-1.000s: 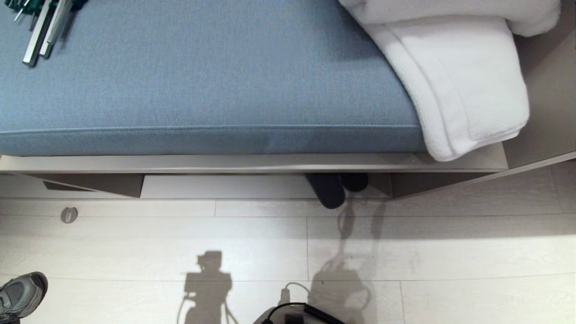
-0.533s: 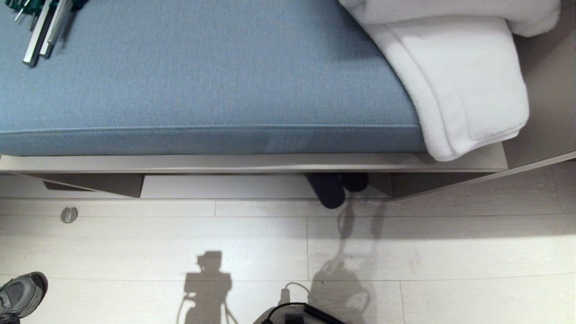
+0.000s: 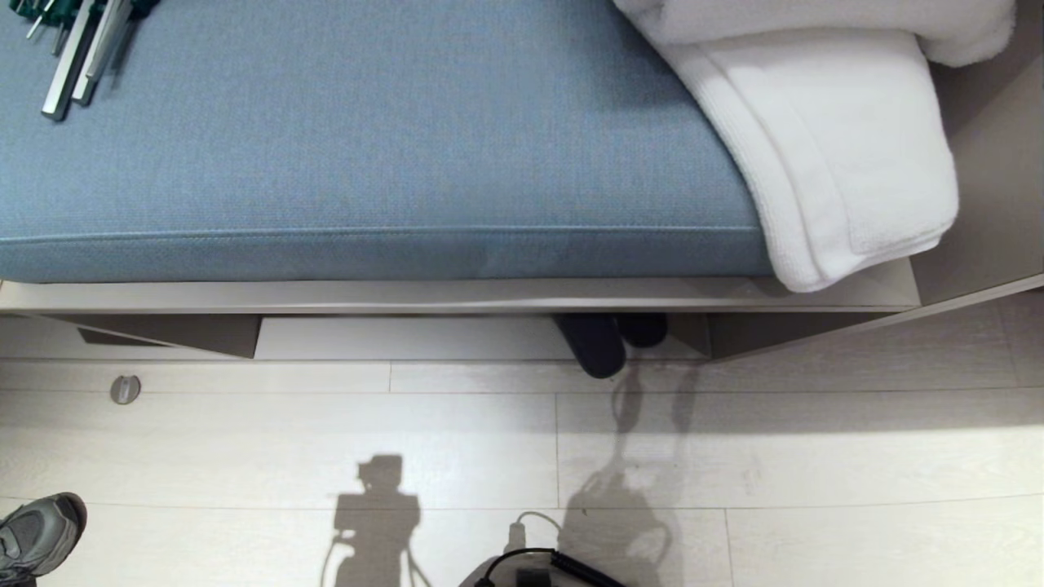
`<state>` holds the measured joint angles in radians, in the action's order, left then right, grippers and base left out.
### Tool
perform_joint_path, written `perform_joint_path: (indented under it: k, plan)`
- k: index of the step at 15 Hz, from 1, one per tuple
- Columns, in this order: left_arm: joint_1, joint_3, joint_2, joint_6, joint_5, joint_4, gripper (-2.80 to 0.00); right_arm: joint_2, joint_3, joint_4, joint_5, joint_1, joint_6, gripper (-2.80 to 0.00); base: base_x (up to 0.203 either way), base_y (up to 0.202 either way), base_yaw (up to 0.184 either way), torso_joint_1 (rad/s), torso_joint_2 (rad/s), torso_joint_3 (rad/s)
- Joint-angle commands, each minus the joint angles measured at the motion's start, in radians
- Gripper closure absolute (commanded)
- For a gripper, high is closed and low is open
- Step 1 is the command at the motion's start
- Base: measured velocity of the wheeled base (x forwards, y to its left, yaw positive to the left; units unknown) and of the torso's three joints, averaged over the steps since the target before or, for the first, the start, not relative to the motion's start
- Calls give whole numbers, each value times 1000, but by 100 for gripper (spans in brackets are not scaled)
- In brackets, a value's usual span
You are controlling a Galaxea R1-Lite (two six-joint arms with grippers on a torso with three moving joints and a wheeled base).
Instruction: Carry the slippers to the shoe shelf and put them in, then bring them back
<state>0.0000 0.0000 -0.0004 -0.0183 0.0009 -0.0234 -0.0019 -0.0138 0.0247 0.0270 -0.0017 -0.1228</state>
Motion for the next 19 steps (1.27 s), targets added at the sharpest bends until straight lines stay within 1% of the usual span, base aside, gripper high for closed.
perform_joint_path:
  k: [1,2,4,5,11,13,19]
  plan:
    - [0,9,0,0,1,-1,0,3,0,1,1,0,1,0,0,0,0,0,0,0]
    - [0,9,0,0,1,-1,0,3,1,-1,2,0,17,0,0,0,0,0,0,0]
    - [0,8,0,2,2,-1,0,3,2,0,-6,1,83,0,0,0,0,0,0,0]
    - [0,9,-1,0,2,-1,0,3,2,0,-15,2,98,0,0,0,0,0,0,0]
    - [0,9,0,0,2,-1,0,3,2,-2,-15,0,101,0,0,0,0,0,0,0]
    - [0,9,0,0,2,0,0,3,3,-3,-32,0,101,0,0,0,0,0,0,0]
    - [0,9,0,-3,2,0,0,3,5,-8,-27,0,97,0,0,0,0,0,0,0]
